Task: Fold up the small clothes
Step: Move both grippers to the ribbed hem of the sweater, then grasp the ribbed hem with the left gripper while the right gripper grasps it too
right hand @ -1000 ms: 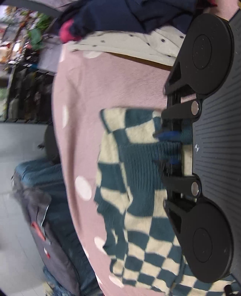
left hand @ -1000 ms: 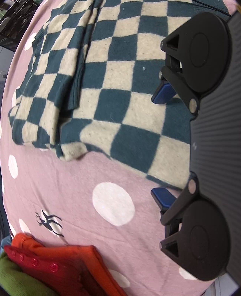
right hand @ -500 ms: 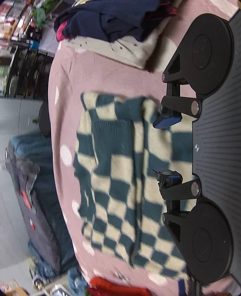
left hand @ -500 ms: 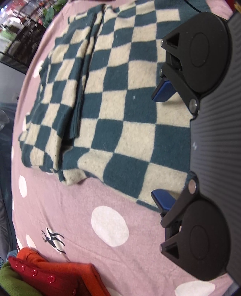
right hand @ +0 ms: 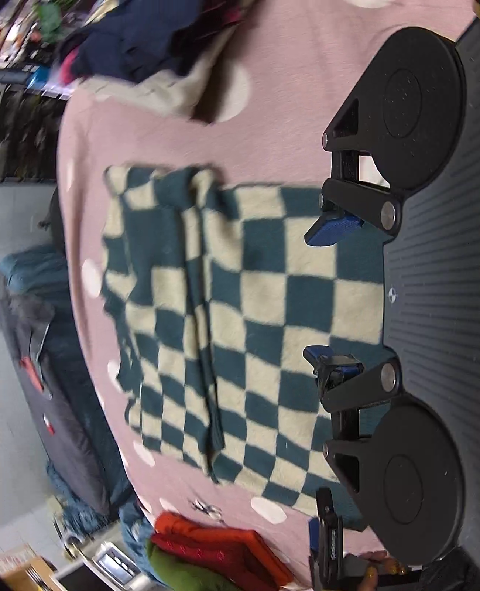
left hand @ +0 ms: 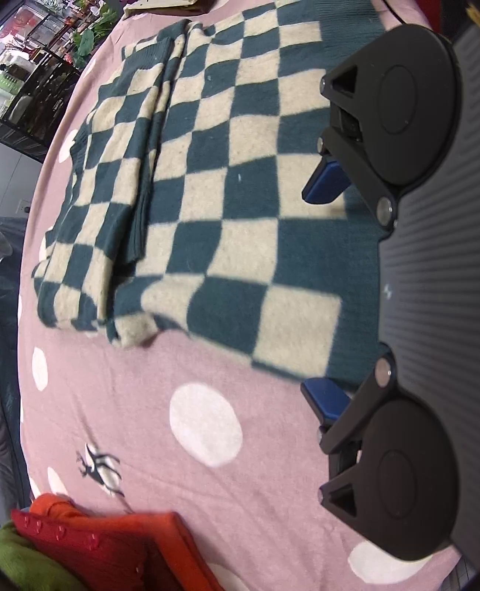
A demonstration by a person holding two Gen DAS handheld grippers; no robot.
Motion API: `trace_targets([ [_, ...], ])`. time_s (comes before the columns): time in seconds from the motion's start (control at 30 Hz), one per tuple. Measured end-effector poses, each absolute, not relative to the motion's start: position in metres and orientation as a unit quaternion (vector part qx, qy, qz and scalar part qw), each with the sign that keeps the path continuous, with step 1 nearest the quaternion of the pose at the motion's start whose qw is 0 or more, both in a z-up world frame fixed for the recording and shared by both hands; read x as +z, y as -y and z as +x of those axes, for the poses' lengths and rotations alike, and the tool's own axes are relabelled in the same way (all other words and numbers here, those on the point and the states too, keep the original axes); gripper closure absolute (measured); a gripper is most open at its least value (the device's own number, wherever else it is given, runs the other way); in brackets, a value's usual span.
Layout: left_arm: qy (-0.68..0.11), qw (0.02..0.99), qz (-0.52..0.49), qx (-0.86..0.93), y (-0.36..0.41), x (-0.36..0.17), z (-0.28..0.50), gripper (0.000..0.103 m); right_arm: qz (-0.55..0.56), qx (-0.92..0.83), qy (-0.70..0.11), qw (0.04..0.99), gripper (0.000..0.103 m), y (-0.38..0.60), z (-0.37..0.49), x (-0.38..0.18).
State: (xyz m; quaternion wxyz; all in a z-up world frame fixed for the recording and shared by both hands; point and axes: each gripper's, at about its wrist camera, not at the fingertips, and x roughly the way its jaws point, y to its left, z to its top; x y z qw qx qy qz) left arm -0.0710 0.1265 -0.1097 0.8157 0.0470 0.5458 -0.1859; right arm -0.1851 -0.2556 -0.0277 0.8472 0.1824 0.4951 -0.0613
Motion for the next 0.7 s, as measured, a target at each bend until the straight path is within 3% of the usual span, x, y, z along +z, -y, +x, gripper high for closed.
trace_targets([
  [0.07, -0.538, 0.820, 0.051, -0.186, -0.141, -0.106, -0.075, 0.004, 0.183, -0.070, -0.502, 0.842, 0.005, 0.259, -0.190, -0.030],
  [0.2, -0.554, 0.809, 0.012, -0.196, -0.179, -0.102, -0.084, 0.019, 0.192, -0.080, -0.516, 0.831, 0.005, 0.267, -0.202, -0.037],
  [0.4, -0.588, 0.784, 0.004, -0.202, -0.201, -0.112, -0.093, 0.052, 0.202, -0.089, -0.539, 0.813, 0.005, 0.272, -0.224, -0.052],
  [0.7, -0.600, 0.770, 0.023, -0.218, -0.187, -0.121, -0.093, 0.054, 0.214, -0.091, -0.558, 0.796, 0.005, 0.277, -0.242, -0.063],
])
